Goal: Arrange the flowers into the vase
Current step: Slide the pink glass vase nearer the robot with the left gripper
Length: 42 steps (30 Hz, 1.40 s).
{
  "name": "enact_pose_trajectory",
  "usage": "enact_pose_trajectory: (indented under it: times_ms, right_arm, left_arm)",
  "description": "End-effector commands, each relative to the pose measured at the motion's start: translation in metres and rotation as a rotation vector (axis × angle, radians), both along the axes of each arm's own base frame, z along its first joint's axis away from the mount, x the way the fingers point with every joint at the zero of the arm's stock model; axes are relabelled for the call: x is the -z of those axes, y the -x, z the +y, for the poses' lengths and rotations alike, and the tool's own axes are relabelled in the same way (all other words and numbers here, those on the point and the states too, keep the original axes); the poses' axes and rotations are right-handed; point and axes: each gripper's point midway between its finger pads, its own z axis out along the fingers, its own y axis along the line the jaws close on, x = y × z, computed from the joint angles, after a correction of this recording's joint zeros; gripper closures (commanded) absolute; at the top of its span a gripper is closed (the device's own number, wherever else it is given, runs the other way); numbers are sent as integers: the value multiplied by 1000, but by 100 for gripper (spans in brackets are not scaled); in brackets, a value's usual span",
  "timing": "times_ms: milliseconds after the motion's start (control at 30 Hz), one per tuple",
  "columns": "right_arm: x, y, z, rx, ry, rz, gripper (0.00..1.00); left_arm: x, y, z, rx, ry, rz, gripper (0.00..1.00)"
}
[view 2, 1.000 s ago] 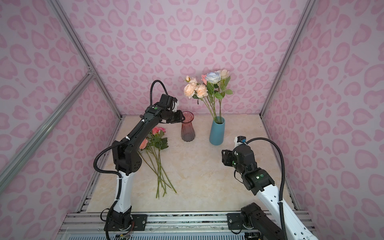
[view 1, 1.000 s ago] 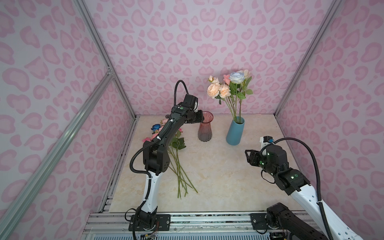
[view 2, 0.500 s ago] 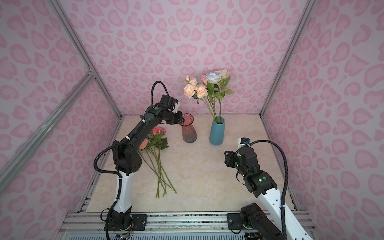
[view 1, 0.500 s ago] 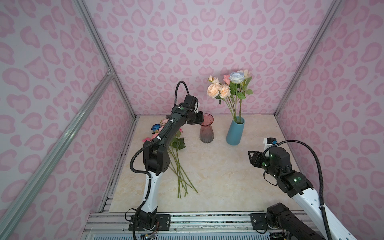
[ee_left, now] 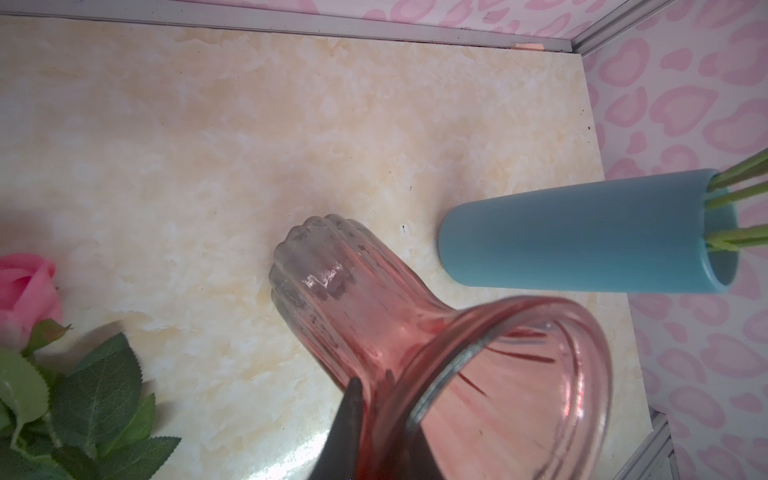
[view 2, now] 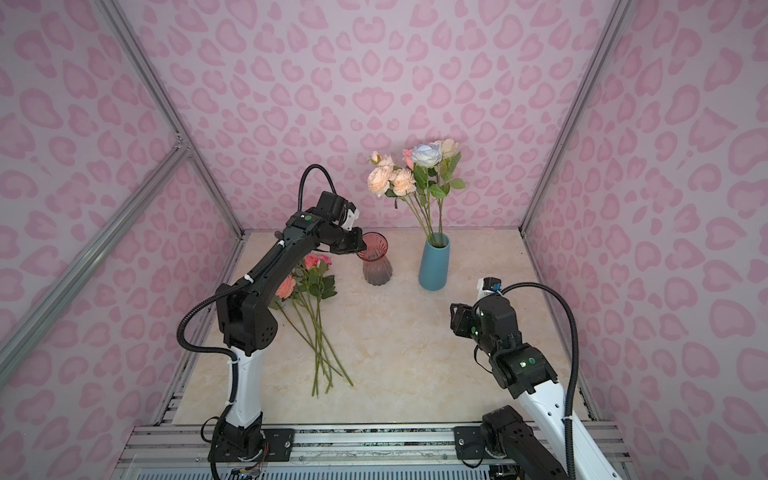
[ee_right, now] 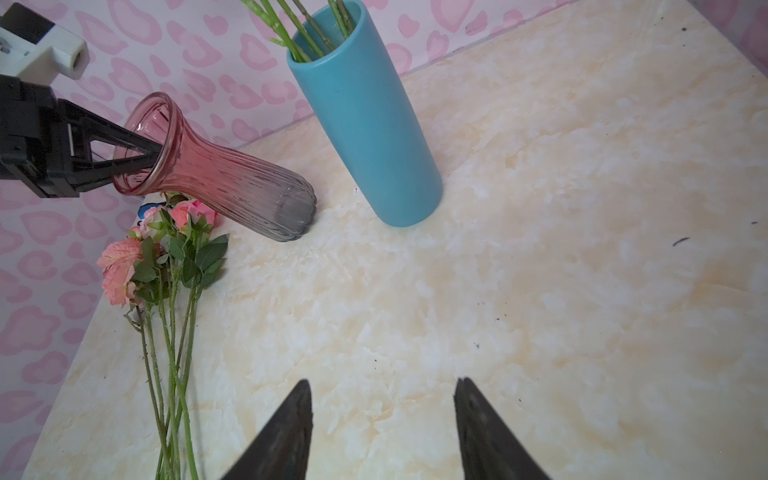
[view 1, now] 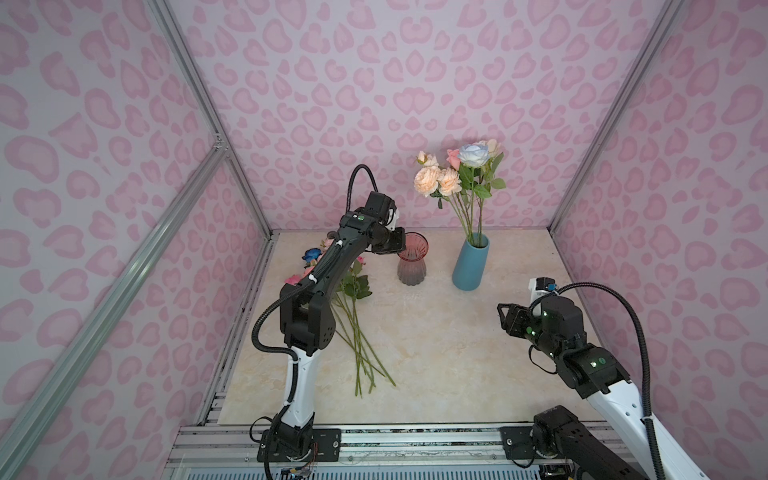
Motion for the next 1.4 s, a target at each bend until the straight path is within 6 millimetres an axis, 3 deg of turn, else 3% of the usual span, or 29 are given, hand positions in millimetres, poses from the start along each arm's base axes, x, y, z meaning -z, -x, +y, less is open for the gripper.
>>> enact_pose_trajectory:
  times_ms: [0, 167, 667, 1067, 1367]
  right_arm:
    - [3, 0, 0, -1, 5, 1, 44]
    - [3, -3, 0, -7, 13, 3, 44]
    - [-5, -10, 4, -23, 15, -6, 45]
    - [-15, -24, 27, -94, -8, -19, 46]
    - [-24, -24, 40, -117, 12, -35, 47]
  left_arm:
    - [-9, 7, 6, 14, -17, -20, 97]
    - [-19, 13, 11, 1, -19, -49, 96]
    - [-17, 33, 12, 24, -5, -6, 96]
    - [-16, 72, 17, 60, -16, 24, 96]
    - [-16, 120, 10, 122, -16, 66, 96]
